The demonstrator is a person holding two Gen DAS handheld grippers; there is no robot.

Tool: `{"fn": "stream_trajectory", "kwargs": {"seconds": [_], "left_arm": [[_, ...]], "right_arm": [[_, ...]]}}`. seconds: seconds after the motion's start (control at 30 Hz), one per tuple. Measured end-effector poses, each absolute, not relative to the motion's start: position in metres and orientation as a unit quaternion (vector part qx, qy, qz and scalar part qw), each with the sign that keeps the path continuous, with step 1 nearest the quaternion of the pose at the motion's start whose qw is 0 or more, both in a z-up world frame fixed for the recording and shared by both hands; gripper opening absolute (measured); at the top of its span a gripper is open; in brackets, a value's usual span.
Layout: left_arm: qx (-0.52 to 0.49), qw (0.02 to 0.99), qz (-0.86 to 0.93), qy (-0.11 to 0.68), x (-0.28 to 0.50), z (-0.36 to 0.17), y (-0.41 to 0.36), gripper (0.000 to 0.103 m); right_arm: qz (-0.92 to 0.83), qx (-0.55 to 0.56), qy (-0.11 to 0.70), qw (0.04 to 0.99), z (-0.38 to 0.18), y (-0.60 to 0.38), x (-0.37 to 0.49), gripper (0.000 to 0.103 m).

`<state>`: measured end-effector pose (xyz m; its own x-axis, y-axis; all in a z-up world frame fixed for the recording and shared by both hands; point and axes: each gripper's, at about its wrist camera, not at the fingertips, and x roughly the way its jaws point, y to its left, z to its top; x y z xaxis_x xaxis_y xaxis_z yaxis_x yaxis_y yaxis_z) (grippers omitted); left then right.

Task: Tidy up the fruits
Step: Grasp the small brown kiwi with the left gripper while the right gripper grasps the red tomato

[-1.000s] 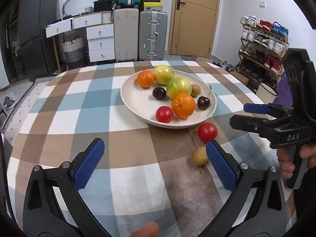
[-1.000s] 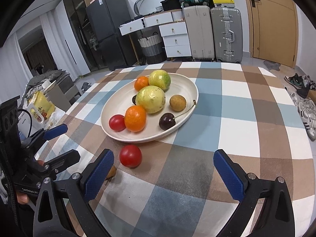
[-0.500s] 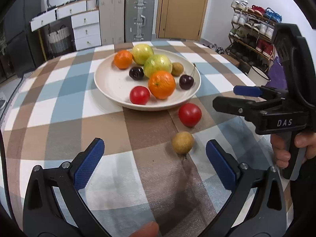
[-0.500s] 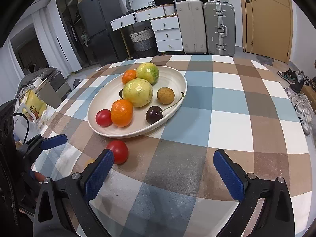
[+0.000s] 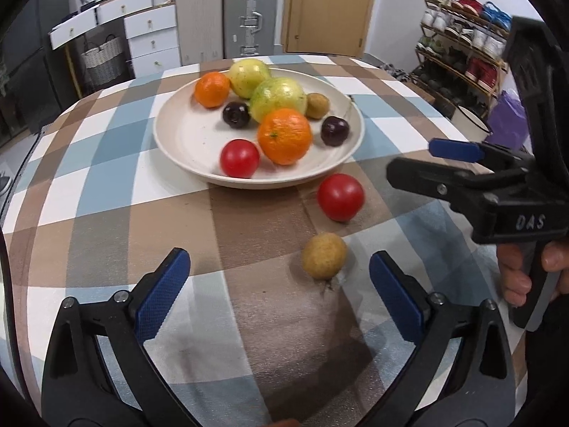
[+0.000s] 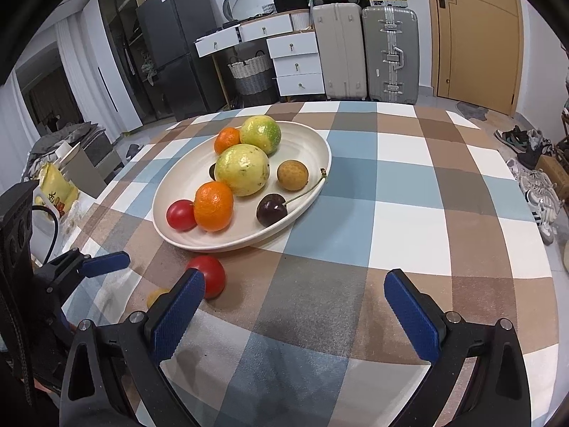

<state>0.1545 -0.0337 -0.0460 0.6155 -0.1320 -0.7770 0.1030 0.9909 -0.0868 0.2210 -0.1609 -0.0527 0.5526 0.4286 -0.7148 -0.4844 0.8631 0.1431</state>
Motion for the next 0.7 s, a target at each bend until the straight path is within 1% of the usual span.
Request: {"fn": "stream_trajectory", "kwargs": {"seconds": [0.03,0.1,0.23,0.33,0.4,0.43,0.47,0.5,0.53,0.7], "left_arm": [[-0.015,0.898,-0.073,0.434,0.155,-0.046,-0.035,0.096],[-0.013,0.897,-0.081,0.435,0.154,-0.046,-0.038,0.087],[-0.009,0.892,-0.104,0.440,0.154,-0.048,-0.043,0.078],[-0.010,0.891,-0.122,0.437,0.152,-0.047,-0.046,0.065],[-0.013,0.892,-0.128,0.434,0.150,-0.046,-0.046,0.050],[-0.017,0.892,-0.131,0.433,0.149,-0.046,-0.046,0.046],[-0.023,0.891,-0.136,0.433,0.149,-0.046,-0.044,0.039],[-0.027,0.891,-0.139,0.432,0.148,-0.045,-0.043,0.029],[-0.031,0.891,-0.141,0.431,0.147,-0.045,-0.042,0.024],[-0.045,0.896,-0.142,0.419,0.143,-0.041,-0.036,0.023]], "right_arm": [[0.259,-0.032,0.397,0.880,-0.053,-0.161,0.222,0.102],[0.257,-0.031,0.397,0.881,-0.053,-0.163,0.222,0.102],[0.253,-0.023,0.398,0.882,-0.053,-0.165,0.224,0.102],[0.255,-0.025,0.400,0.880,-0.054,-0.163,0.223,0.102],[0.259,-0.027,0.400,0.879,-0.054,-0.161,0.222,0.102],[0.261,-0.027,0.399,0.879,-0.054,-0.160,0.222,0.102],[0.262,-0.028,0.399,0.878,-0.054,-0.159,0.221,0.102],[0.264,-0.029,0.400,0.877,-0.054,-0.158,0.221,0.102],[0.265,-0.030,0.400,0.877,-0.055,-0.157,0.220,0.102],[0.269,-0.030,0.402,0.875,-0.056,-0.155,0.220,0.102]]}}
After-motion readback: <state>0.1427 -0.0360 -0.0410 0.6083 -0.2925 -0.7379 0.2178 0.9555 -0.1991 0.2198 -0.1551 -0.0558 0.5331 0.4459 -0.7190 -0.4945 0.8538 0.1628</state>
